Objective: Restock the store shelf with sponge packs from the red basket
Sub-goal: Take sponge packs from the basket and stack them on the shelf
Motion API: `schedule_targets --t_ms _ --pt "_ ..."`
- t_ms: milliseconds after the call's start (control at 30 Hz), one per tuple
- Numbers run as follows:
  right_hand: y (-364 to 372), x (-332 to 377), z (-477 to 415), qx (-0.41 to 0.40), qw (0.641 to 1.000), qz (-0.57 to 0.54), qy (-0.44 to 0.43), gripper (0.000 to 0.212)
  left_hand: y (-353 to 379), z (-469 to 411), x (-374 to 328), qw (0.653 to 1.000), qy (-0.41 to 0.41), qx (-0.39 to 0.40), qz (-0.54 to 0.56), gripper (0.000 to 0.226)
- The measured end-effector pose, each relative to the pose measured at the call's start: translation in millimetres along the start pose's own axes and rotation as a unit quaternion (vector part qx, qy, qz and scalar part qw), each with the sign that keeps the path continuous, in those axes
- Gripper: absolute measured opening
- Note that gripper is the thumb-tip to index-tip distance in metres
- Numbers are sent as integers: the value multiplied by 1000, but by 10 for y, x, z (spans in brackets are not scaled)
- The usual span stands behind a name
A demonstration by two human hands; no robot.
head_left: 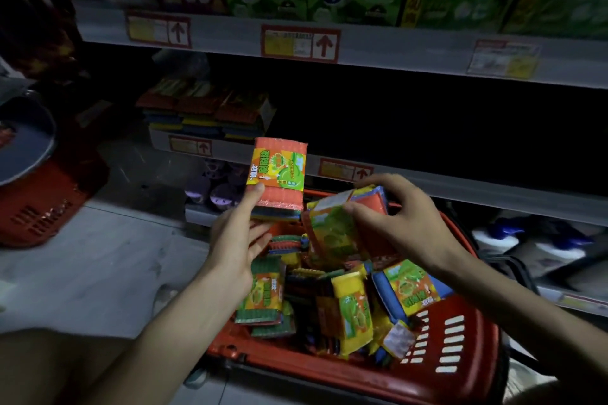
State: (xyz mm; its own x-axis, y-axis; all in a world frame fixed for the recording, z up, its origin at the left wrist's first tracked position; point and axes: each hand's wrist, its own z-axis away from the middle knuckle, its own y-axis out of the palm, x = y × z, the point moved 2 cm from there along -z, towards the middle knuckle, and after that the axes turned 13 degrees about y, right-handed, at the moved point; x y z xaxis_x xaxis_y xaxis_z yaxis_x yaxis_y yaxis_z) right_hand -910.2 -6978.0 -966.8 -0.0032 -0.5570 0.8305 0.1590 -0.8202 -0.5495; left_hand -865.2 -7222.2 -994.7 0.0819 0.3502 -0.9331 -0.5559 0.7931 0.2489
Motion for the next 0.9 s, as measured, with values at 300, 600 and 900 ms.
schedule_targets --t_ms 300,600,900 --pt "197 63 -20 91 995 0 -33 80 143 -42 107 999 50 -2 -14 48" --pt "530 134 0 164 984 -57 -28 90 147 -196 47 998 47 -10 41 39" --pt "741 162 -170 179 978 -109 13 98 251 -476 -188 980 184 52 -56 24"
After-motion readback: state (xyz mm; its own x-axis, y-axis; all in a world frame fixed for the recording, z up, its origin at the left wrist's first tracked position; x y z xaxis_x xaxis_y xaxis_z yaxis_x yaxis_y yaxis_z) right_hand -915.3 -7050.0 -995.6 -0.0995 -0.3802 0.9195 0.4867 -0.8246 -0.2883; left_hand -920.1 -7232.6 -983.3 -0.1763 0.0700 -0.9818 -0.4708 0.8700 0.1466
